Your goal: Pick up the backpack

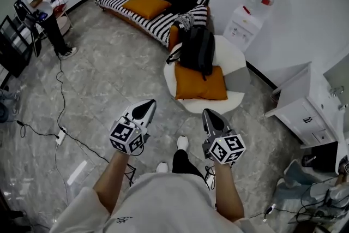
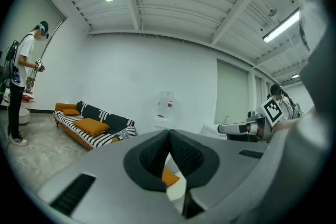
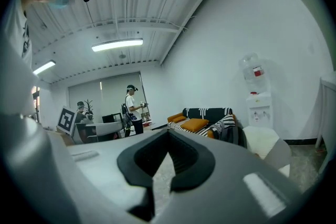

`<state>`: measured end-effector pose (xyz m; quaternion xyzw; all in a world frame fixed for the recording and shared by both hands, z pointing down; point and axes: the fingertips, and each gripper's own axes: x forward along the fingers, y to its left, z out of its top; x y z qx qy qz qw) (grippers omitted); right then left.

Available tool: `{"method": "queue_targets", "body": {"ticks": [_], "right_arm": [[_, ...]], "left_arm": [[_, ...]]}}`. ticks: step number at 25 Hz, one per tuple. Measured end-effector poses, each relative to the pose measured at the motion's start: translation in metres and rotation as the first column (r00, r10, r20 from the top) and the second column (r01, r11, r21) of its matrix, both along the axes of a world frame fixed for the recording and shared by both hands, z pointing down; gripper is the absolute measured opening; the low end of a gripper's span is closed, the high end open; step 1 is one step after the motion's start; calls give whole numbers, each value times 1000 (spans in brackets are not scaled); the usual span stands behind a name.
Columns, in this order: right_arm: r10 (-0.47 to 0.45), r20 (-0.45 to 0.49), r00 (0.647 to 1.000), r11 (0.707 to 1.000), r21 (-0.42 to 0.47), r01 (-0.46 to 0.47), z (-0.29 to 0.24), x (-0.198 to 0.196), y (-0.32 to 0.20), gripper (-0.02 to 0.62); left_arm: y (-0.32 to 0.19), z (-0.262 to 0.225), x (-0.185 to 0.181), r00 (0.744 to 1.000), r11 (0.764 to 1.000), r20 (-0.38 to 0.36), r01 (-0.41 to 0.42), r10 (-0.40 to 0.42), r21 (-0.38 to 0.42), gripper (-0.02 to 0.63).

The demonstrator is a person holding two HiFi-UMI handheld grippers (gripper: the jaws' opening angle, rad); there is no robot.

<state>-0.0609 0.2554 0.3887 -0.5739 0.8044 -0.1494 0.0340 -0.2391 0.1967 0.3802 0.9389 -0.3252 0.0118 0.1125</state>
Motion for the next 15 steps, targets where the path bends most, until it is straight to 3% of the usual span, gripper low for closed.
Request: {"method": "queue_targets", "body": {"ticks": [15], "right_arm": [[-130, 14, 991, 992, 7, 130, -2, 65, -133, 3]], "left_arm": [[-106, -12, 61, 992, 993, 35, 117, -117, 20, -4]]}}
